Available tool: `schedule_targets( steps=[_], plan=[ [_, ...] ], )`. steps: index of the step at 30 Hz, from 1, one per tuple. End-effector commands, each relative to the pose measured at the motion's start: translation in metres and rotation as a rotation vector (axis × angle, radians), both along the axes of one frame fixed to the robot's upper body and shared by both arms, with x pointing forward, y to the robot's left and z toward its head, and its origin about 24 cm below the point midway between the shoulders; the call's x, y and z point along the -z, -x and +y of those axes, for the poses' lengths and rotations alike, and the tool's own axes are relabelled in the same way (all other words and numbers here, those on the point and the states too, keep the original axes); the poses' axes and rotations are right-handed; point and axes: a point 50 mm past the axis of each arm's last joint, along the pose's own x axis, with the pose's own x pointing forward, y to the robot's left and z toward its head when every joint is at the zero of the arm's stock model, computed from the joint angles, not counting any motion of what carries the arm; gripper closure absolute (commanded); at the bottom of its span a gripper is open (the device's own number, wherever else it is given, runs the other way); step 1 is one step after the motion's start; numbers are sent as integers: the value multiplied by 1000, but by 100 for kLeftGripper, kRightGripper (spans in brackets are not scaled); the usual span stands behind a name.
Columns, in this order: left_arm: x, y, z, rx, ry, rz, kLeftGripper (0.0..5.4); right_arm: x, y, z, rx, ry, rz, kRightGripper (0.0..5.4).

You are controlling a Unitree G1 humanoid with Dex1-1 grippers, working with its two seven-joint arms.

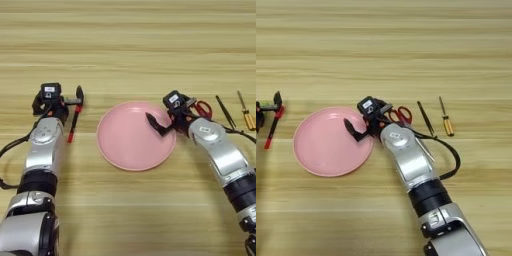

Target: Move the objects on the table

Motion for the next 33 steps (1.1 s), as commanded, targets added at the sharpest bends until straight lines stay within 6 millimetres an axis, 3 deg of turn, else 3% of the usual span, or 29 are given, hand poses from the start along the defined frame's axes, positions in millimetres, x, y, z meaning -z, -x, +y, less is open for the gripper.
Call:
schedule_targets(
  steps=[1, 12, 26, 33],
  plan=[
    [1, 1, -2, -7, 11, 6, 3, 7, -1, -2, 0, 62, 31, 0],
    [2, 1, -2, -13, 18, 8, 3, 17, -5, -9, 19, 194, 42, 0],
    [3, 2, -1, -13, 14, 13, 3, 9, -13, -37, 89, 254, 3, 0],
    [4, 4, 0, -14, 10, 14, 3, 8, -15, -41, 103, 255, 0, 0]
  ],
)
